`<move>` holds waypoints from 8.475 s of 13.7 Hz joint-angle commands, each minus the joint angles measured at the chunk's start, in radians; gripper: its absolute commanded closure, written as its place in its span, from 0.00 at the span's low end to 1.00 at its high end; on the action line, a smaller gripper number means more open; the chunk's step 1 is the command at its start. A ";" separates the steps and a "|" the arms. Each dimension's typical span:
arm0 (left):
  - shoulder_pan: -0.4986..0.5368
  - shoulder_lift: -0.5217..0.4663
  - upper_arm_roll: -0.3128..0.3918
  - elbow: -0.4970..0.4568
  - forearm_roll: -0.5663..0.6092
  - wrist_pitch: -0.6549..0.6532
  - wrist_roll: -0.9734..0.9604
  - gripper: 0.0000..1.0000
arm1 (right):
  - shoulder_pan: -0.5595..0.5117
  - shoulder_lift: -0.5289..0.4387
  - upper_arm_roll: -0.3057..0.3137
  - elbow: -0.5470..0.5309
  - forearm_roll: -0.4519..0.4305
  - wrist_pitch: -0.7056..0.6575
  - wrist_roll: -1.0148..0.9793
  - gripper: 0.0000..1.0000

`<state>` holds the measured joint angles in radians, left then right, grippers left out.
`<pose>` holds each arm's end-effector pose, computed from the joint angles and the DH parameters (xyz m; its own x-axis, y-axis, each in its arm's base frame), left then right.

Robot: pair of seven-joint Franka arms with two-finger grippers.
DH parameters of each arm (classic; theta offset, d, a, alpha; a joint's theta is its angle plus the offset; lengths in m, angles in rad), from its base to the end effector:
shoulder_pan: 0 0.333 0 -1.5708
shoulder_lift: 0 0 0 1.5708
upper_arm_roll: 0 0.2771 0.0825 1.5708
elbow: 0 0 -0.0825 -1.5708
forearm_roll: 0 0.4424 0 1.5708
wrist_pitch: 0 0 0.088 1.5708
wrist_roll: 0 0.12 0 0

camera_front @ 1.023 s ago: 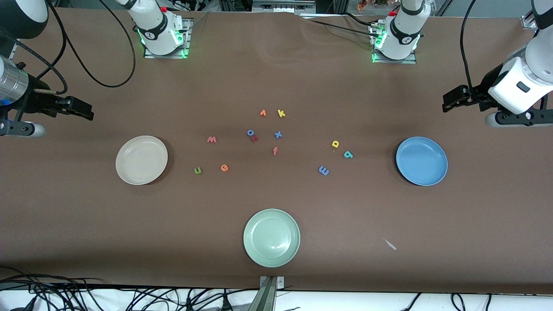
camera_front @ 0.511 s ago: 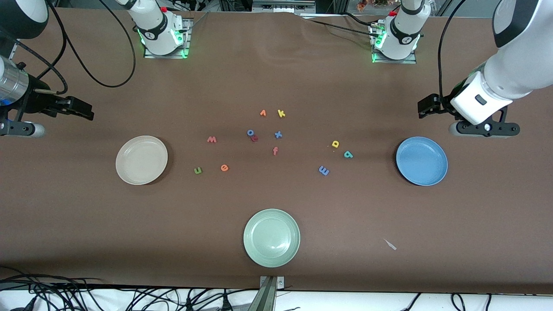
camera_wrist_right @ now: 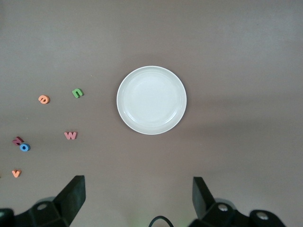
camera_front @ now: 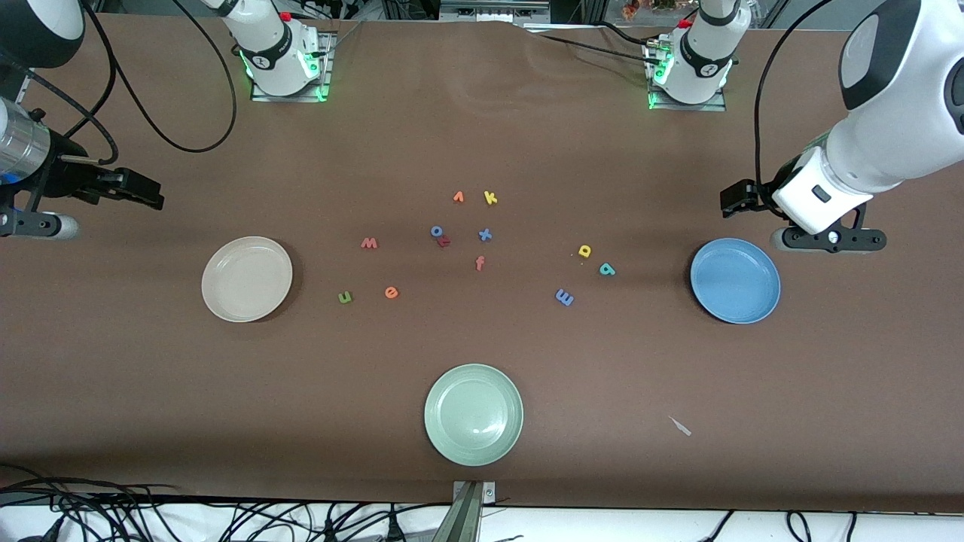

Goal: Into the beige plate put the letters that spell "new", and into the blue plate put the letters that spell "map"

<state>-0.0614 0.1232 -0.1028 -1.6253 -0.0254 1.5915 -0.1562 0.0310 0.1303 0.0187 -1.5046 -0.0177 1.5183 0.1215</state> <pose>0.6254 -0.1044 0.4690 0.9871 -0.0067 -0.1597 -0.0047 -0.9999 0.0129 0.6374 0.0289 0.5216 0.9909 -0.0729 -0.1136 -0.0700 -0.9971 0.0292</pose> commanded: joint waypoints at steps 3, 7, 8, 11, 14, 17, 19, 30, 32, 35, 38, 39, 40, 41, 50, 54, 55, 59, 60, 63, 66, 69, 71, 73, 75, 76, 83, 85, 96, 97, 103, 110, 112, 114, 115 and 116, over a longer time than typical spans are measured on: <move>0.073 -0.137 0.002 -0.073 -0.008 -0.010 0.020 0.00 | 0.000 -0.008 0.000 -0.005 0.015 -0.004 -0.003 0.00; 0.129 -0.177 0.020 -0.062 -0.008 -0.050 0.105 0.00 | 0.000 -0.008 0.000 -0.005 0.015 -0.006 -0.002 0.00; 0.133 -0.175 0.020 -0.062 -0.008 -0.057 0.106 0.00 | 0.000 -0.008 0.000 -0.005 0.015 -0.006 -0.003 0.00; 0.137 -0.172 0.018 -0.057 -0.008 -0.064 0.119 0.00 | 0.000 -0.008 0.000 -0.005 0.015 -0.006 -0.003 0.00; 0.137 -0.171 0.018 -0.056 -0.008 -0.074 0.124 0.00 | 0.000 -0.009 0.000 -0.005 0.015 -0.006 -0.003 0.00; 0.135 -0.165 0.018 -0.050 -0.008 -0.077 0.122 0.00 | 0.000 -0.008 0.000 -0.005 0.015 -0.006 -0.003 0.00; 0.135 -0.163 0.017 -0.048 -0.008 -0.079 0.122 0.00 | 0.000 -0.008 0.000 -0.005 0.015 -0.007 -0.003 0.00; 0.181 -0.172 -0.008 -0.064 -0.008 -0.094 0.124 0.00 | 0.000 -0.008 0.000 -0.005 0.015 -0.010 -0.003 0.00; 0.183 -0.174 -0.005 -0.062 -0.008 -0.100 0.124 0.00 | 0.000 -0.008 0.000 -0.005 0.015 -0.010 -0.003 0.00; 0.183 -0.174 -0.005 -0.062 -0.008 -0.102 0.124 0.00 | 0.000 -0.008 0.000 -0.005 0.015 -0.010 -0.005 0.00; 0.178 -0.174 -0.003 -0.059 -0.008 -0.111 0.121 0.00 | 0.000 -0.008 0.000 -0.005 0.015 -0.010 -0.005 0.00; 0.178 -0.174 -0.003 -0.059 -0.008 -0.111 0.119 0.00 | 0.000 -0.008 0.000 -0.005 0.015 -0.010 -0.005 0.00; 0.178 -0.172 -0.003 -0.056 -0.008 -0.111 0.121 0.00 | 0.000 -0.008 0.000 -0.005 0.015 -0.010 -0.005 0.00; 0.178 -0.172 -0.003 -0.056 -0.008 -0.111 0.121 0.00 | 0.000 -0.008 0.000 -0.005 0.015 -0.010 -0.005 0.00; 0.176 -0.174 -0.003 -0.056 -0.008 -0.113 0.119 0.00 | 0.001 -0.008 0.000 -0.005 0.015 -0.010 -0.005 0.00; 0.176 -0.172 -0.003 -0.054 -0.008 -0.114 0.119 0.00 | 0.001 -0.008 0.000 -0.005 0.015 -0.010 -0.005 0.00; 0.175 -0.172 -0.003 -0.054 -0.008 -0.114 0.119 0.00 | 0.001 -0.008 0.000 -0.005 0.015 -0.010 -0.005 0.00; 0.175 -0.171 -0.003 -0.054 -0.008 -0.114 0.119 0.00 | 0.001 -0.008 0.000 -0.005 0.016 -0.012 -0.005 0.00; 0.175 -0.165 -0.003 -0.060 -0.008 -0.111 0.121 0.00 | 0.001 -0.008 0.001 -0.005 0.015 -0.012 -0.005 0.00; 0.176 -0.152 0.002 -0.059 -0.007 -0.105 0.126 0.00 | 0.004 -0.006 0.003 -0.005 0.015 -0.009 -0.005 0.00; 0.178 -0.146 0.002 -0.059 -0.007 -0.102 0.126 0.00 | 0.032 0.015 0.013 -0.005 0.013 0.005 -0.005 0.00; 0.163 -0.090 0.008 -0.051 -0.005 -0.136 0.124 0.00 | 0.078 0.077 0.018 -0.005 0.015 0.052 -0.005 0.00; 0.147 -0.085 -0.001 -0.041 -0.011 -0.136 0.113 0.00 | 0.111 0.139 0.023 -0.005 0.019 0.097 -0.005 0.00; 0.131 -0.077 -0.008 -0.039 -0.021 -0.131 0.112 0.00 | 0.150 0.210 0.023 -0.005 0.039 0.176 0.006 0.00; 0.121 -0.054 -0.023 -0.039 -0.025 -0.107 0.110 0.00 | 0.177 0.280 0.023 -0.005 0.041 0.262 0.009 0.00; 0.121 -0.016 -0.024 -0.038 -0.027 -0.067 0.110 0.00 | 0.197 0.317 0.021 -0.005 0.038 0.310 0.010 0.00; 0.091 0.067 -0.089 -0.214 -0.027 0.315 0.101 0.00 | 0.260 0.517 0.021 -0.014 0.024 0.531 -0.005 0.00; 0.091 0.070 -0.112 -0.345 -0.027 0.526 0.101 0.00 | 0.268 0.546 0.021 -0.022 0.024 0.588 -0.019 0.00; -0.053 0.317 -0.118 -0.446 -0.088 0.961 0.099 0.00 | 0.273 0.502 0.023 -0.292 0.025 0.870 -0.098 0.01; -0.057 0.320 -0.118 -0.446 -0.088 0.961 0.099 0.00 | 0.273 0.499 0.023 -0.305 0.024 0.890 -0.098 0.06; -0.087 0.338 -0.118 -0.485 -0.088 0.966 0.099 0.08 | 0.273 0.493 0.023 -0.325 0.024 0.913 -0.102 0.39; -0.117 0.378 -0.115 -0.487 -0.077 1.021 0.076 0.17 | 0.273 0.491 0.023 -0.316 0.025 0.910 -0.091 0.80; -0.117 0.380 -0.115 -0.487 -0.077 1.024 0.076 0.27 | 0.273 0.485 0.023 -0.306 0.033 0.907 -0.072 0.81; -0.117 0.389 -0.115 -0.487 -0.077 1.026 0.078 0.36 | 0.273 0.476 0.021 -0.275 0.035 0.869 -0.054 0.83; -0.117 0.392 -0.113 -0.489 -0.077 1.026 0.078 0.36 | 0.271 0.470 0.018 -0.254 0.038 0.821 -0.054 0.83; -0.117 0.394 -0.113 -0.492 -0.077 1.026 0.078 0.36 | 0.265 0.460 0.014 -0.231 0.038 0.765 -0.056 0.83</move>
<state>-0.1702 0.5126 -0.2230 -2.1096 -0.0854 2.6003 -0.0826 0.3007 0.6195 0.0401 -1.7666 0.0048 2.3727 0.0592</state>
